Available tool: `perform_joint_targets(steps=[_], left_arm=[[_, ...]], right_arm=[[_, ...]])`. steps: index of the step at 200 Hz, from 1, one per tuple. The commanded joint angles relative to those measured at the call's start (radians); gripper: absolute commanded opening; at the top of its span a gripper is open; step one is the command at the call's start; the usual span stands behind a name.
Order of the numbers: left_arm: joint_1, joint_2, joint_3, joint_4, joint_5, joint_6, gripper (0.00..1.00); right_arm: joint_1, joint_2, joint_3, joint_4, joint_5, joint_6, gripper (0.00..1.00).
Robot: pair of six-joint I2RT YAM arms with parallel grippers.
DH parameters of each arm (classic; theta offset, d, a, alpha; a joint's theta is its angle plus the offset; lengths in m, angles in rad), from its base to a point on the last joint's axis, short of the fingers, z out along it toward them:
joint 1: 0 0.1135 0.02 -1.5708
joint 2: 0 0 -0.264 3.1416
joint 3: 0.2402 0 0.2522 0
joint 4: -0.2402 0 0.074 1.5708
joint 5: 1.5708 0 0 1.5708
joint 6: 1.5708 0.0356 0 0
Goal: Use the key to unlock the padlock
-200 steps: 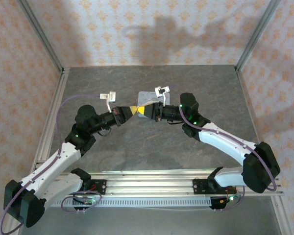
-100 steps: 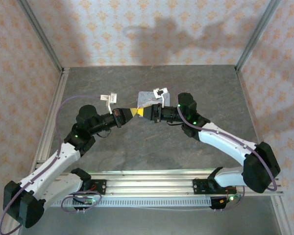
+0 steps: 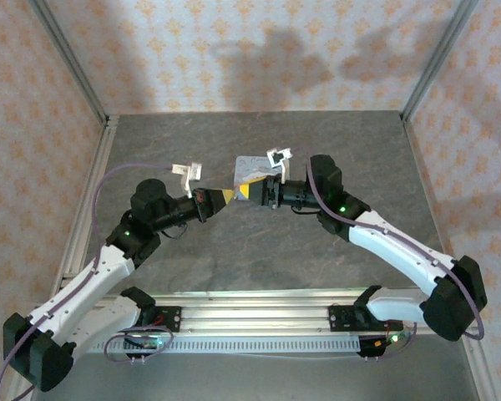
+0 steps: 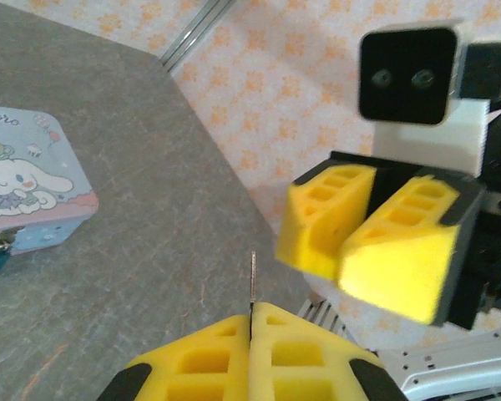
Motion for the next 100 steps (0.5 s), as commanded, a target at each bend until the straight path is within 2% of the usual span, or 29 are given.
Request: perform_joint_targets(steps=[1,54,100], left_arm=[[-0.005,-0.021,0.06,-0.046,0.026,0.073,0.0],[-0.006,-0.01,0.092,-0.005,0.148,0.057,0.0],[-0.012,-0.01,0.095,0.023,0.196,0.037,0.0]], right_arm=[[-0.008,-0.051,0.044,-0.032,-0.003,-0.012,0.24],[-0.008,-0.029,0.063,0.03,-0.118,0.071,0.36],[0.003,-0.009,0.058,0.039,-0.141,0.063,0.37]])
